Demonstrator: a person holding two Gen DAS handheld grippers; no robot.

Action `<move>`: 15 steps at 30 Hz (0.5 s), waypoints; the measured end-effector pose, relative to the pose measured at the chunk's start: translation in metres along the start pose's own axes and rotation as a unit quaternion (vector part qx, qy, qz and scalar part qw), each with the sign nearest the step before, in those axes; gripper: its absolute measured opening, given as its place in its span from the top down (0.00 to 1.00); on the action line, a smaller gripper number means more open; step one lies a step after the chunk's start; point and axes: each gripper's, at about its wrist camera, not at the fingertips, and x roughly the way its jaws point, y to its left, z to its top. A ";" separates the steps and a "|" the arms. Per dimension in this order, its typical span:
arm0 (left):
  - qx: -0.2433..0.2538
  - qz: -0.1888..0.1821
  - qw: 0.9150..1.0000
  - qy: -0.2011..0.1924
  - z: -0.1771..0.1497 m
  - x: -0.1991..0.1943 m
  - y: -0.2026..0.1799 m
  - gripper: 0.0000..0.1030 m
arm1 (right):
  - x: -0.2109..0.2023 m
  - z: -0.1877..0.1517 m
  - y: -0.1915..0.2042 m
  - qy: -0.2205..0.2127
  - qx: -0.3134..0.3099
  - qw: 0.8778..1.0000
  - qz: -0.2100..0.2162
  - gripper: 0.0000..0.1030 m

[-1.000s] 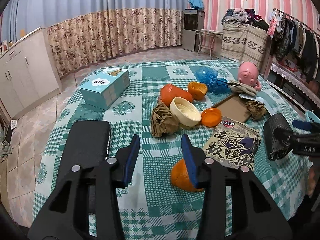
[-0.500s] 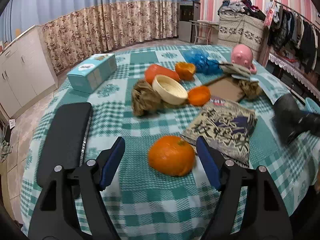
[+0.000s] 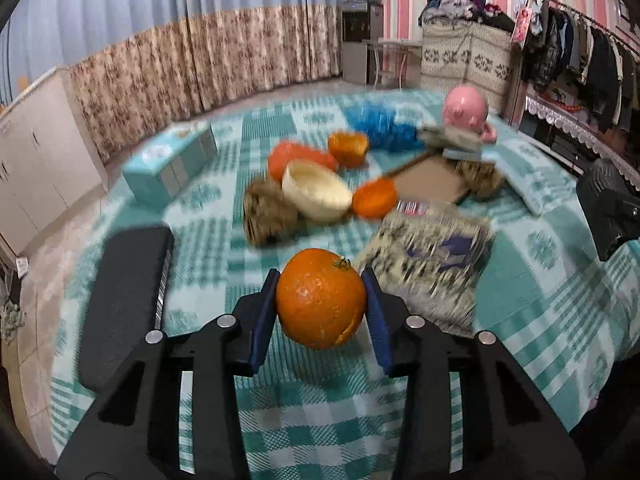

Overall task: Collect trash
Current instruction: 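Carry the orange over the blue basket and open the left tool while the right tool carries the pad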

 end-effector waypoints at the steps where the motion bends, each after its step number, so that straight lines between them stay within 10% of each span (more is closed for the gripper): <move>1: 0.001 0.000 1.000 -0.012 0.006 -0.007 -0.004 0.61 | -0.005 0.001 -0.006 -0.005 0.005 1.000 -0.003 0.27; 15: 0.058 -0.121 0.988 -0.073 0.066 -0.028 -0.156 0.61 | -0.112 0.002 -0.125 -0.085 0.054 0.984 -0.147 0.27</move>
